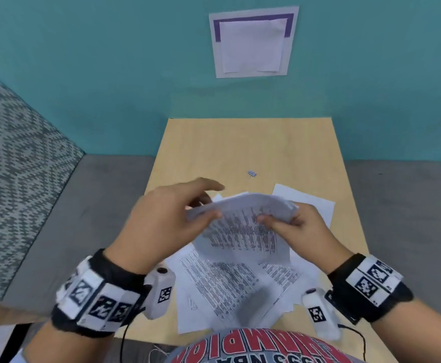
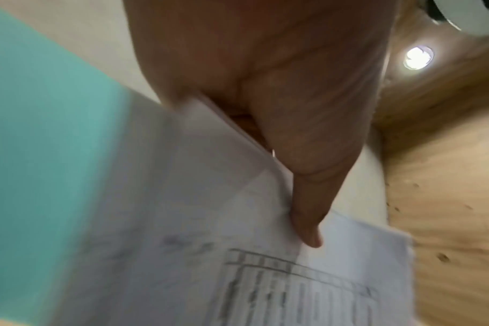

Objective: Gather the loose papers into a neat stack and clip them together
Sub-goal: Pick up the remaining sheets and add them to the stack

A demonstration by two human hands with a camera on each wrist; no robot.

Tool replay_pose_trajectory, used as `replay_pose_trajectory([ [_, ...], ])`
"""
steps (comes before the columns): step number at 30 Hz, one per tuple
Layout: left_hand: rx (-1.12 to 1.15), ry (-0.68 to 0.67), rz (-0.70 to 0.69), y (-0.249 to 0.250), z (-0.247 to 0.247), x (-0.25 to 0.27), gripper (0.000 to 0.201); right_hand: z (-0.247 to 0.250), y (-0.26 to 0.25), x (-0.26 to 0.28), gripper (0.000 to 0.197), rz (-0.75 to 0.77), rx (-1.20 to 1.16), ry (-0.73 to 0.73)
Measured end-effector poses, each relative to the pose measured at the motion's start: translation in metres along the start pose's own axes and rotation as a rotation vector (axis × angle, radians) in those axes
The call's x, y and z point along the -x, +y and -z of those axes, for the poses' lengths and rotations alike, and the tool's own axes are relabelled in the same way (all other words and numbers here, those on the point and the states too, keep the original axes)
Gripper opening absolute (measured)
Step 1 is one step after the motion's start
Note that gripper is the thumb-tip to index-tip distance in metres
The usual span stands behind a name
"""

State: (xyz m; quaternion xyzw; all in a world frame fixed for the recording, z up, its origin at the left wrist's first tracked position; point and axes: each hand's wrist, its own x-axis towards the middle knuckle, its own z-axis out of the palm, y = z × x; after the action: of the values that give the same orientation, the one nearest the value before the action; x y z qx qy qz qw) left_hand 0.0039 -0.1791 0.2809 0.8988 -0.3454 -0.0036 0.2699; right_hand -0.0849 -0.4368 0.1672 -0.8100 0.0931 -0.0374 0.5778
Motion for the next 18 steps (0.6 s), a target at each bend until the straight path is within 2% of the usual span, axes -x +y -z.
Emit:
replay_pose_trajectory([
  [1,0.125,0.037,0.067,-0.001,0.009,0.005,0.035,0.005,-0.008,0.003,0.01,-0.016,-0.111,0.023],
  [3,0.391,0.121,0.14,-0.006,0.018,0.014,0.035,0.014,-0.02,0.01,0.022,0.002,-0.241,0.038],
  [5,0.601,0.138,0.15,-0.012,0.005,0.021,0.044,0.021,-0.018,0.013,0.027,0.032,-0.261,0.048],
  [7,0.767,0.05,0.233,-0.03,-0.031,0.025,0.055,0.017,-0.009,0.012,0.023,-0.013,-0.237,0.051],
  [9,0.873,-0.099,0.401,-0.056,-0.077,0.032,0.054,0.006,0.02,0.014,0.022,-0.101,-0.152,0.018],
  [12,0.736,-0.266,0.646,-0.09,-0.136,0.048,0.033,-0.013,0.069,0.023,0.025,-0.205,-0.044,-0.047],
  [13,0.691,-0.266,0.69,-0.094,-0.146,0.052,0.03,-0.017,0.081,0.024,0.024,-0.24,-0.034,-0.047],
  [15,0.689,-0.179,0.651,-0.101,-0.153,0.052,0.015,-0.021,0.094,0.024,0.026,-0.248,-0.014,-0.013],
  [17,0.671,-0.156,0.615,-0.11,-0.153,0.055,0.014,-0.025,0.092,0.02,0.013,-0.236,-0.03,0.004],
  [18,0.69,-0.151,0.619,-0.11,-0.149,0.056,0.007,-0.028,0.088,0.018,0.009,-0.239,-0.08,0.005],
])
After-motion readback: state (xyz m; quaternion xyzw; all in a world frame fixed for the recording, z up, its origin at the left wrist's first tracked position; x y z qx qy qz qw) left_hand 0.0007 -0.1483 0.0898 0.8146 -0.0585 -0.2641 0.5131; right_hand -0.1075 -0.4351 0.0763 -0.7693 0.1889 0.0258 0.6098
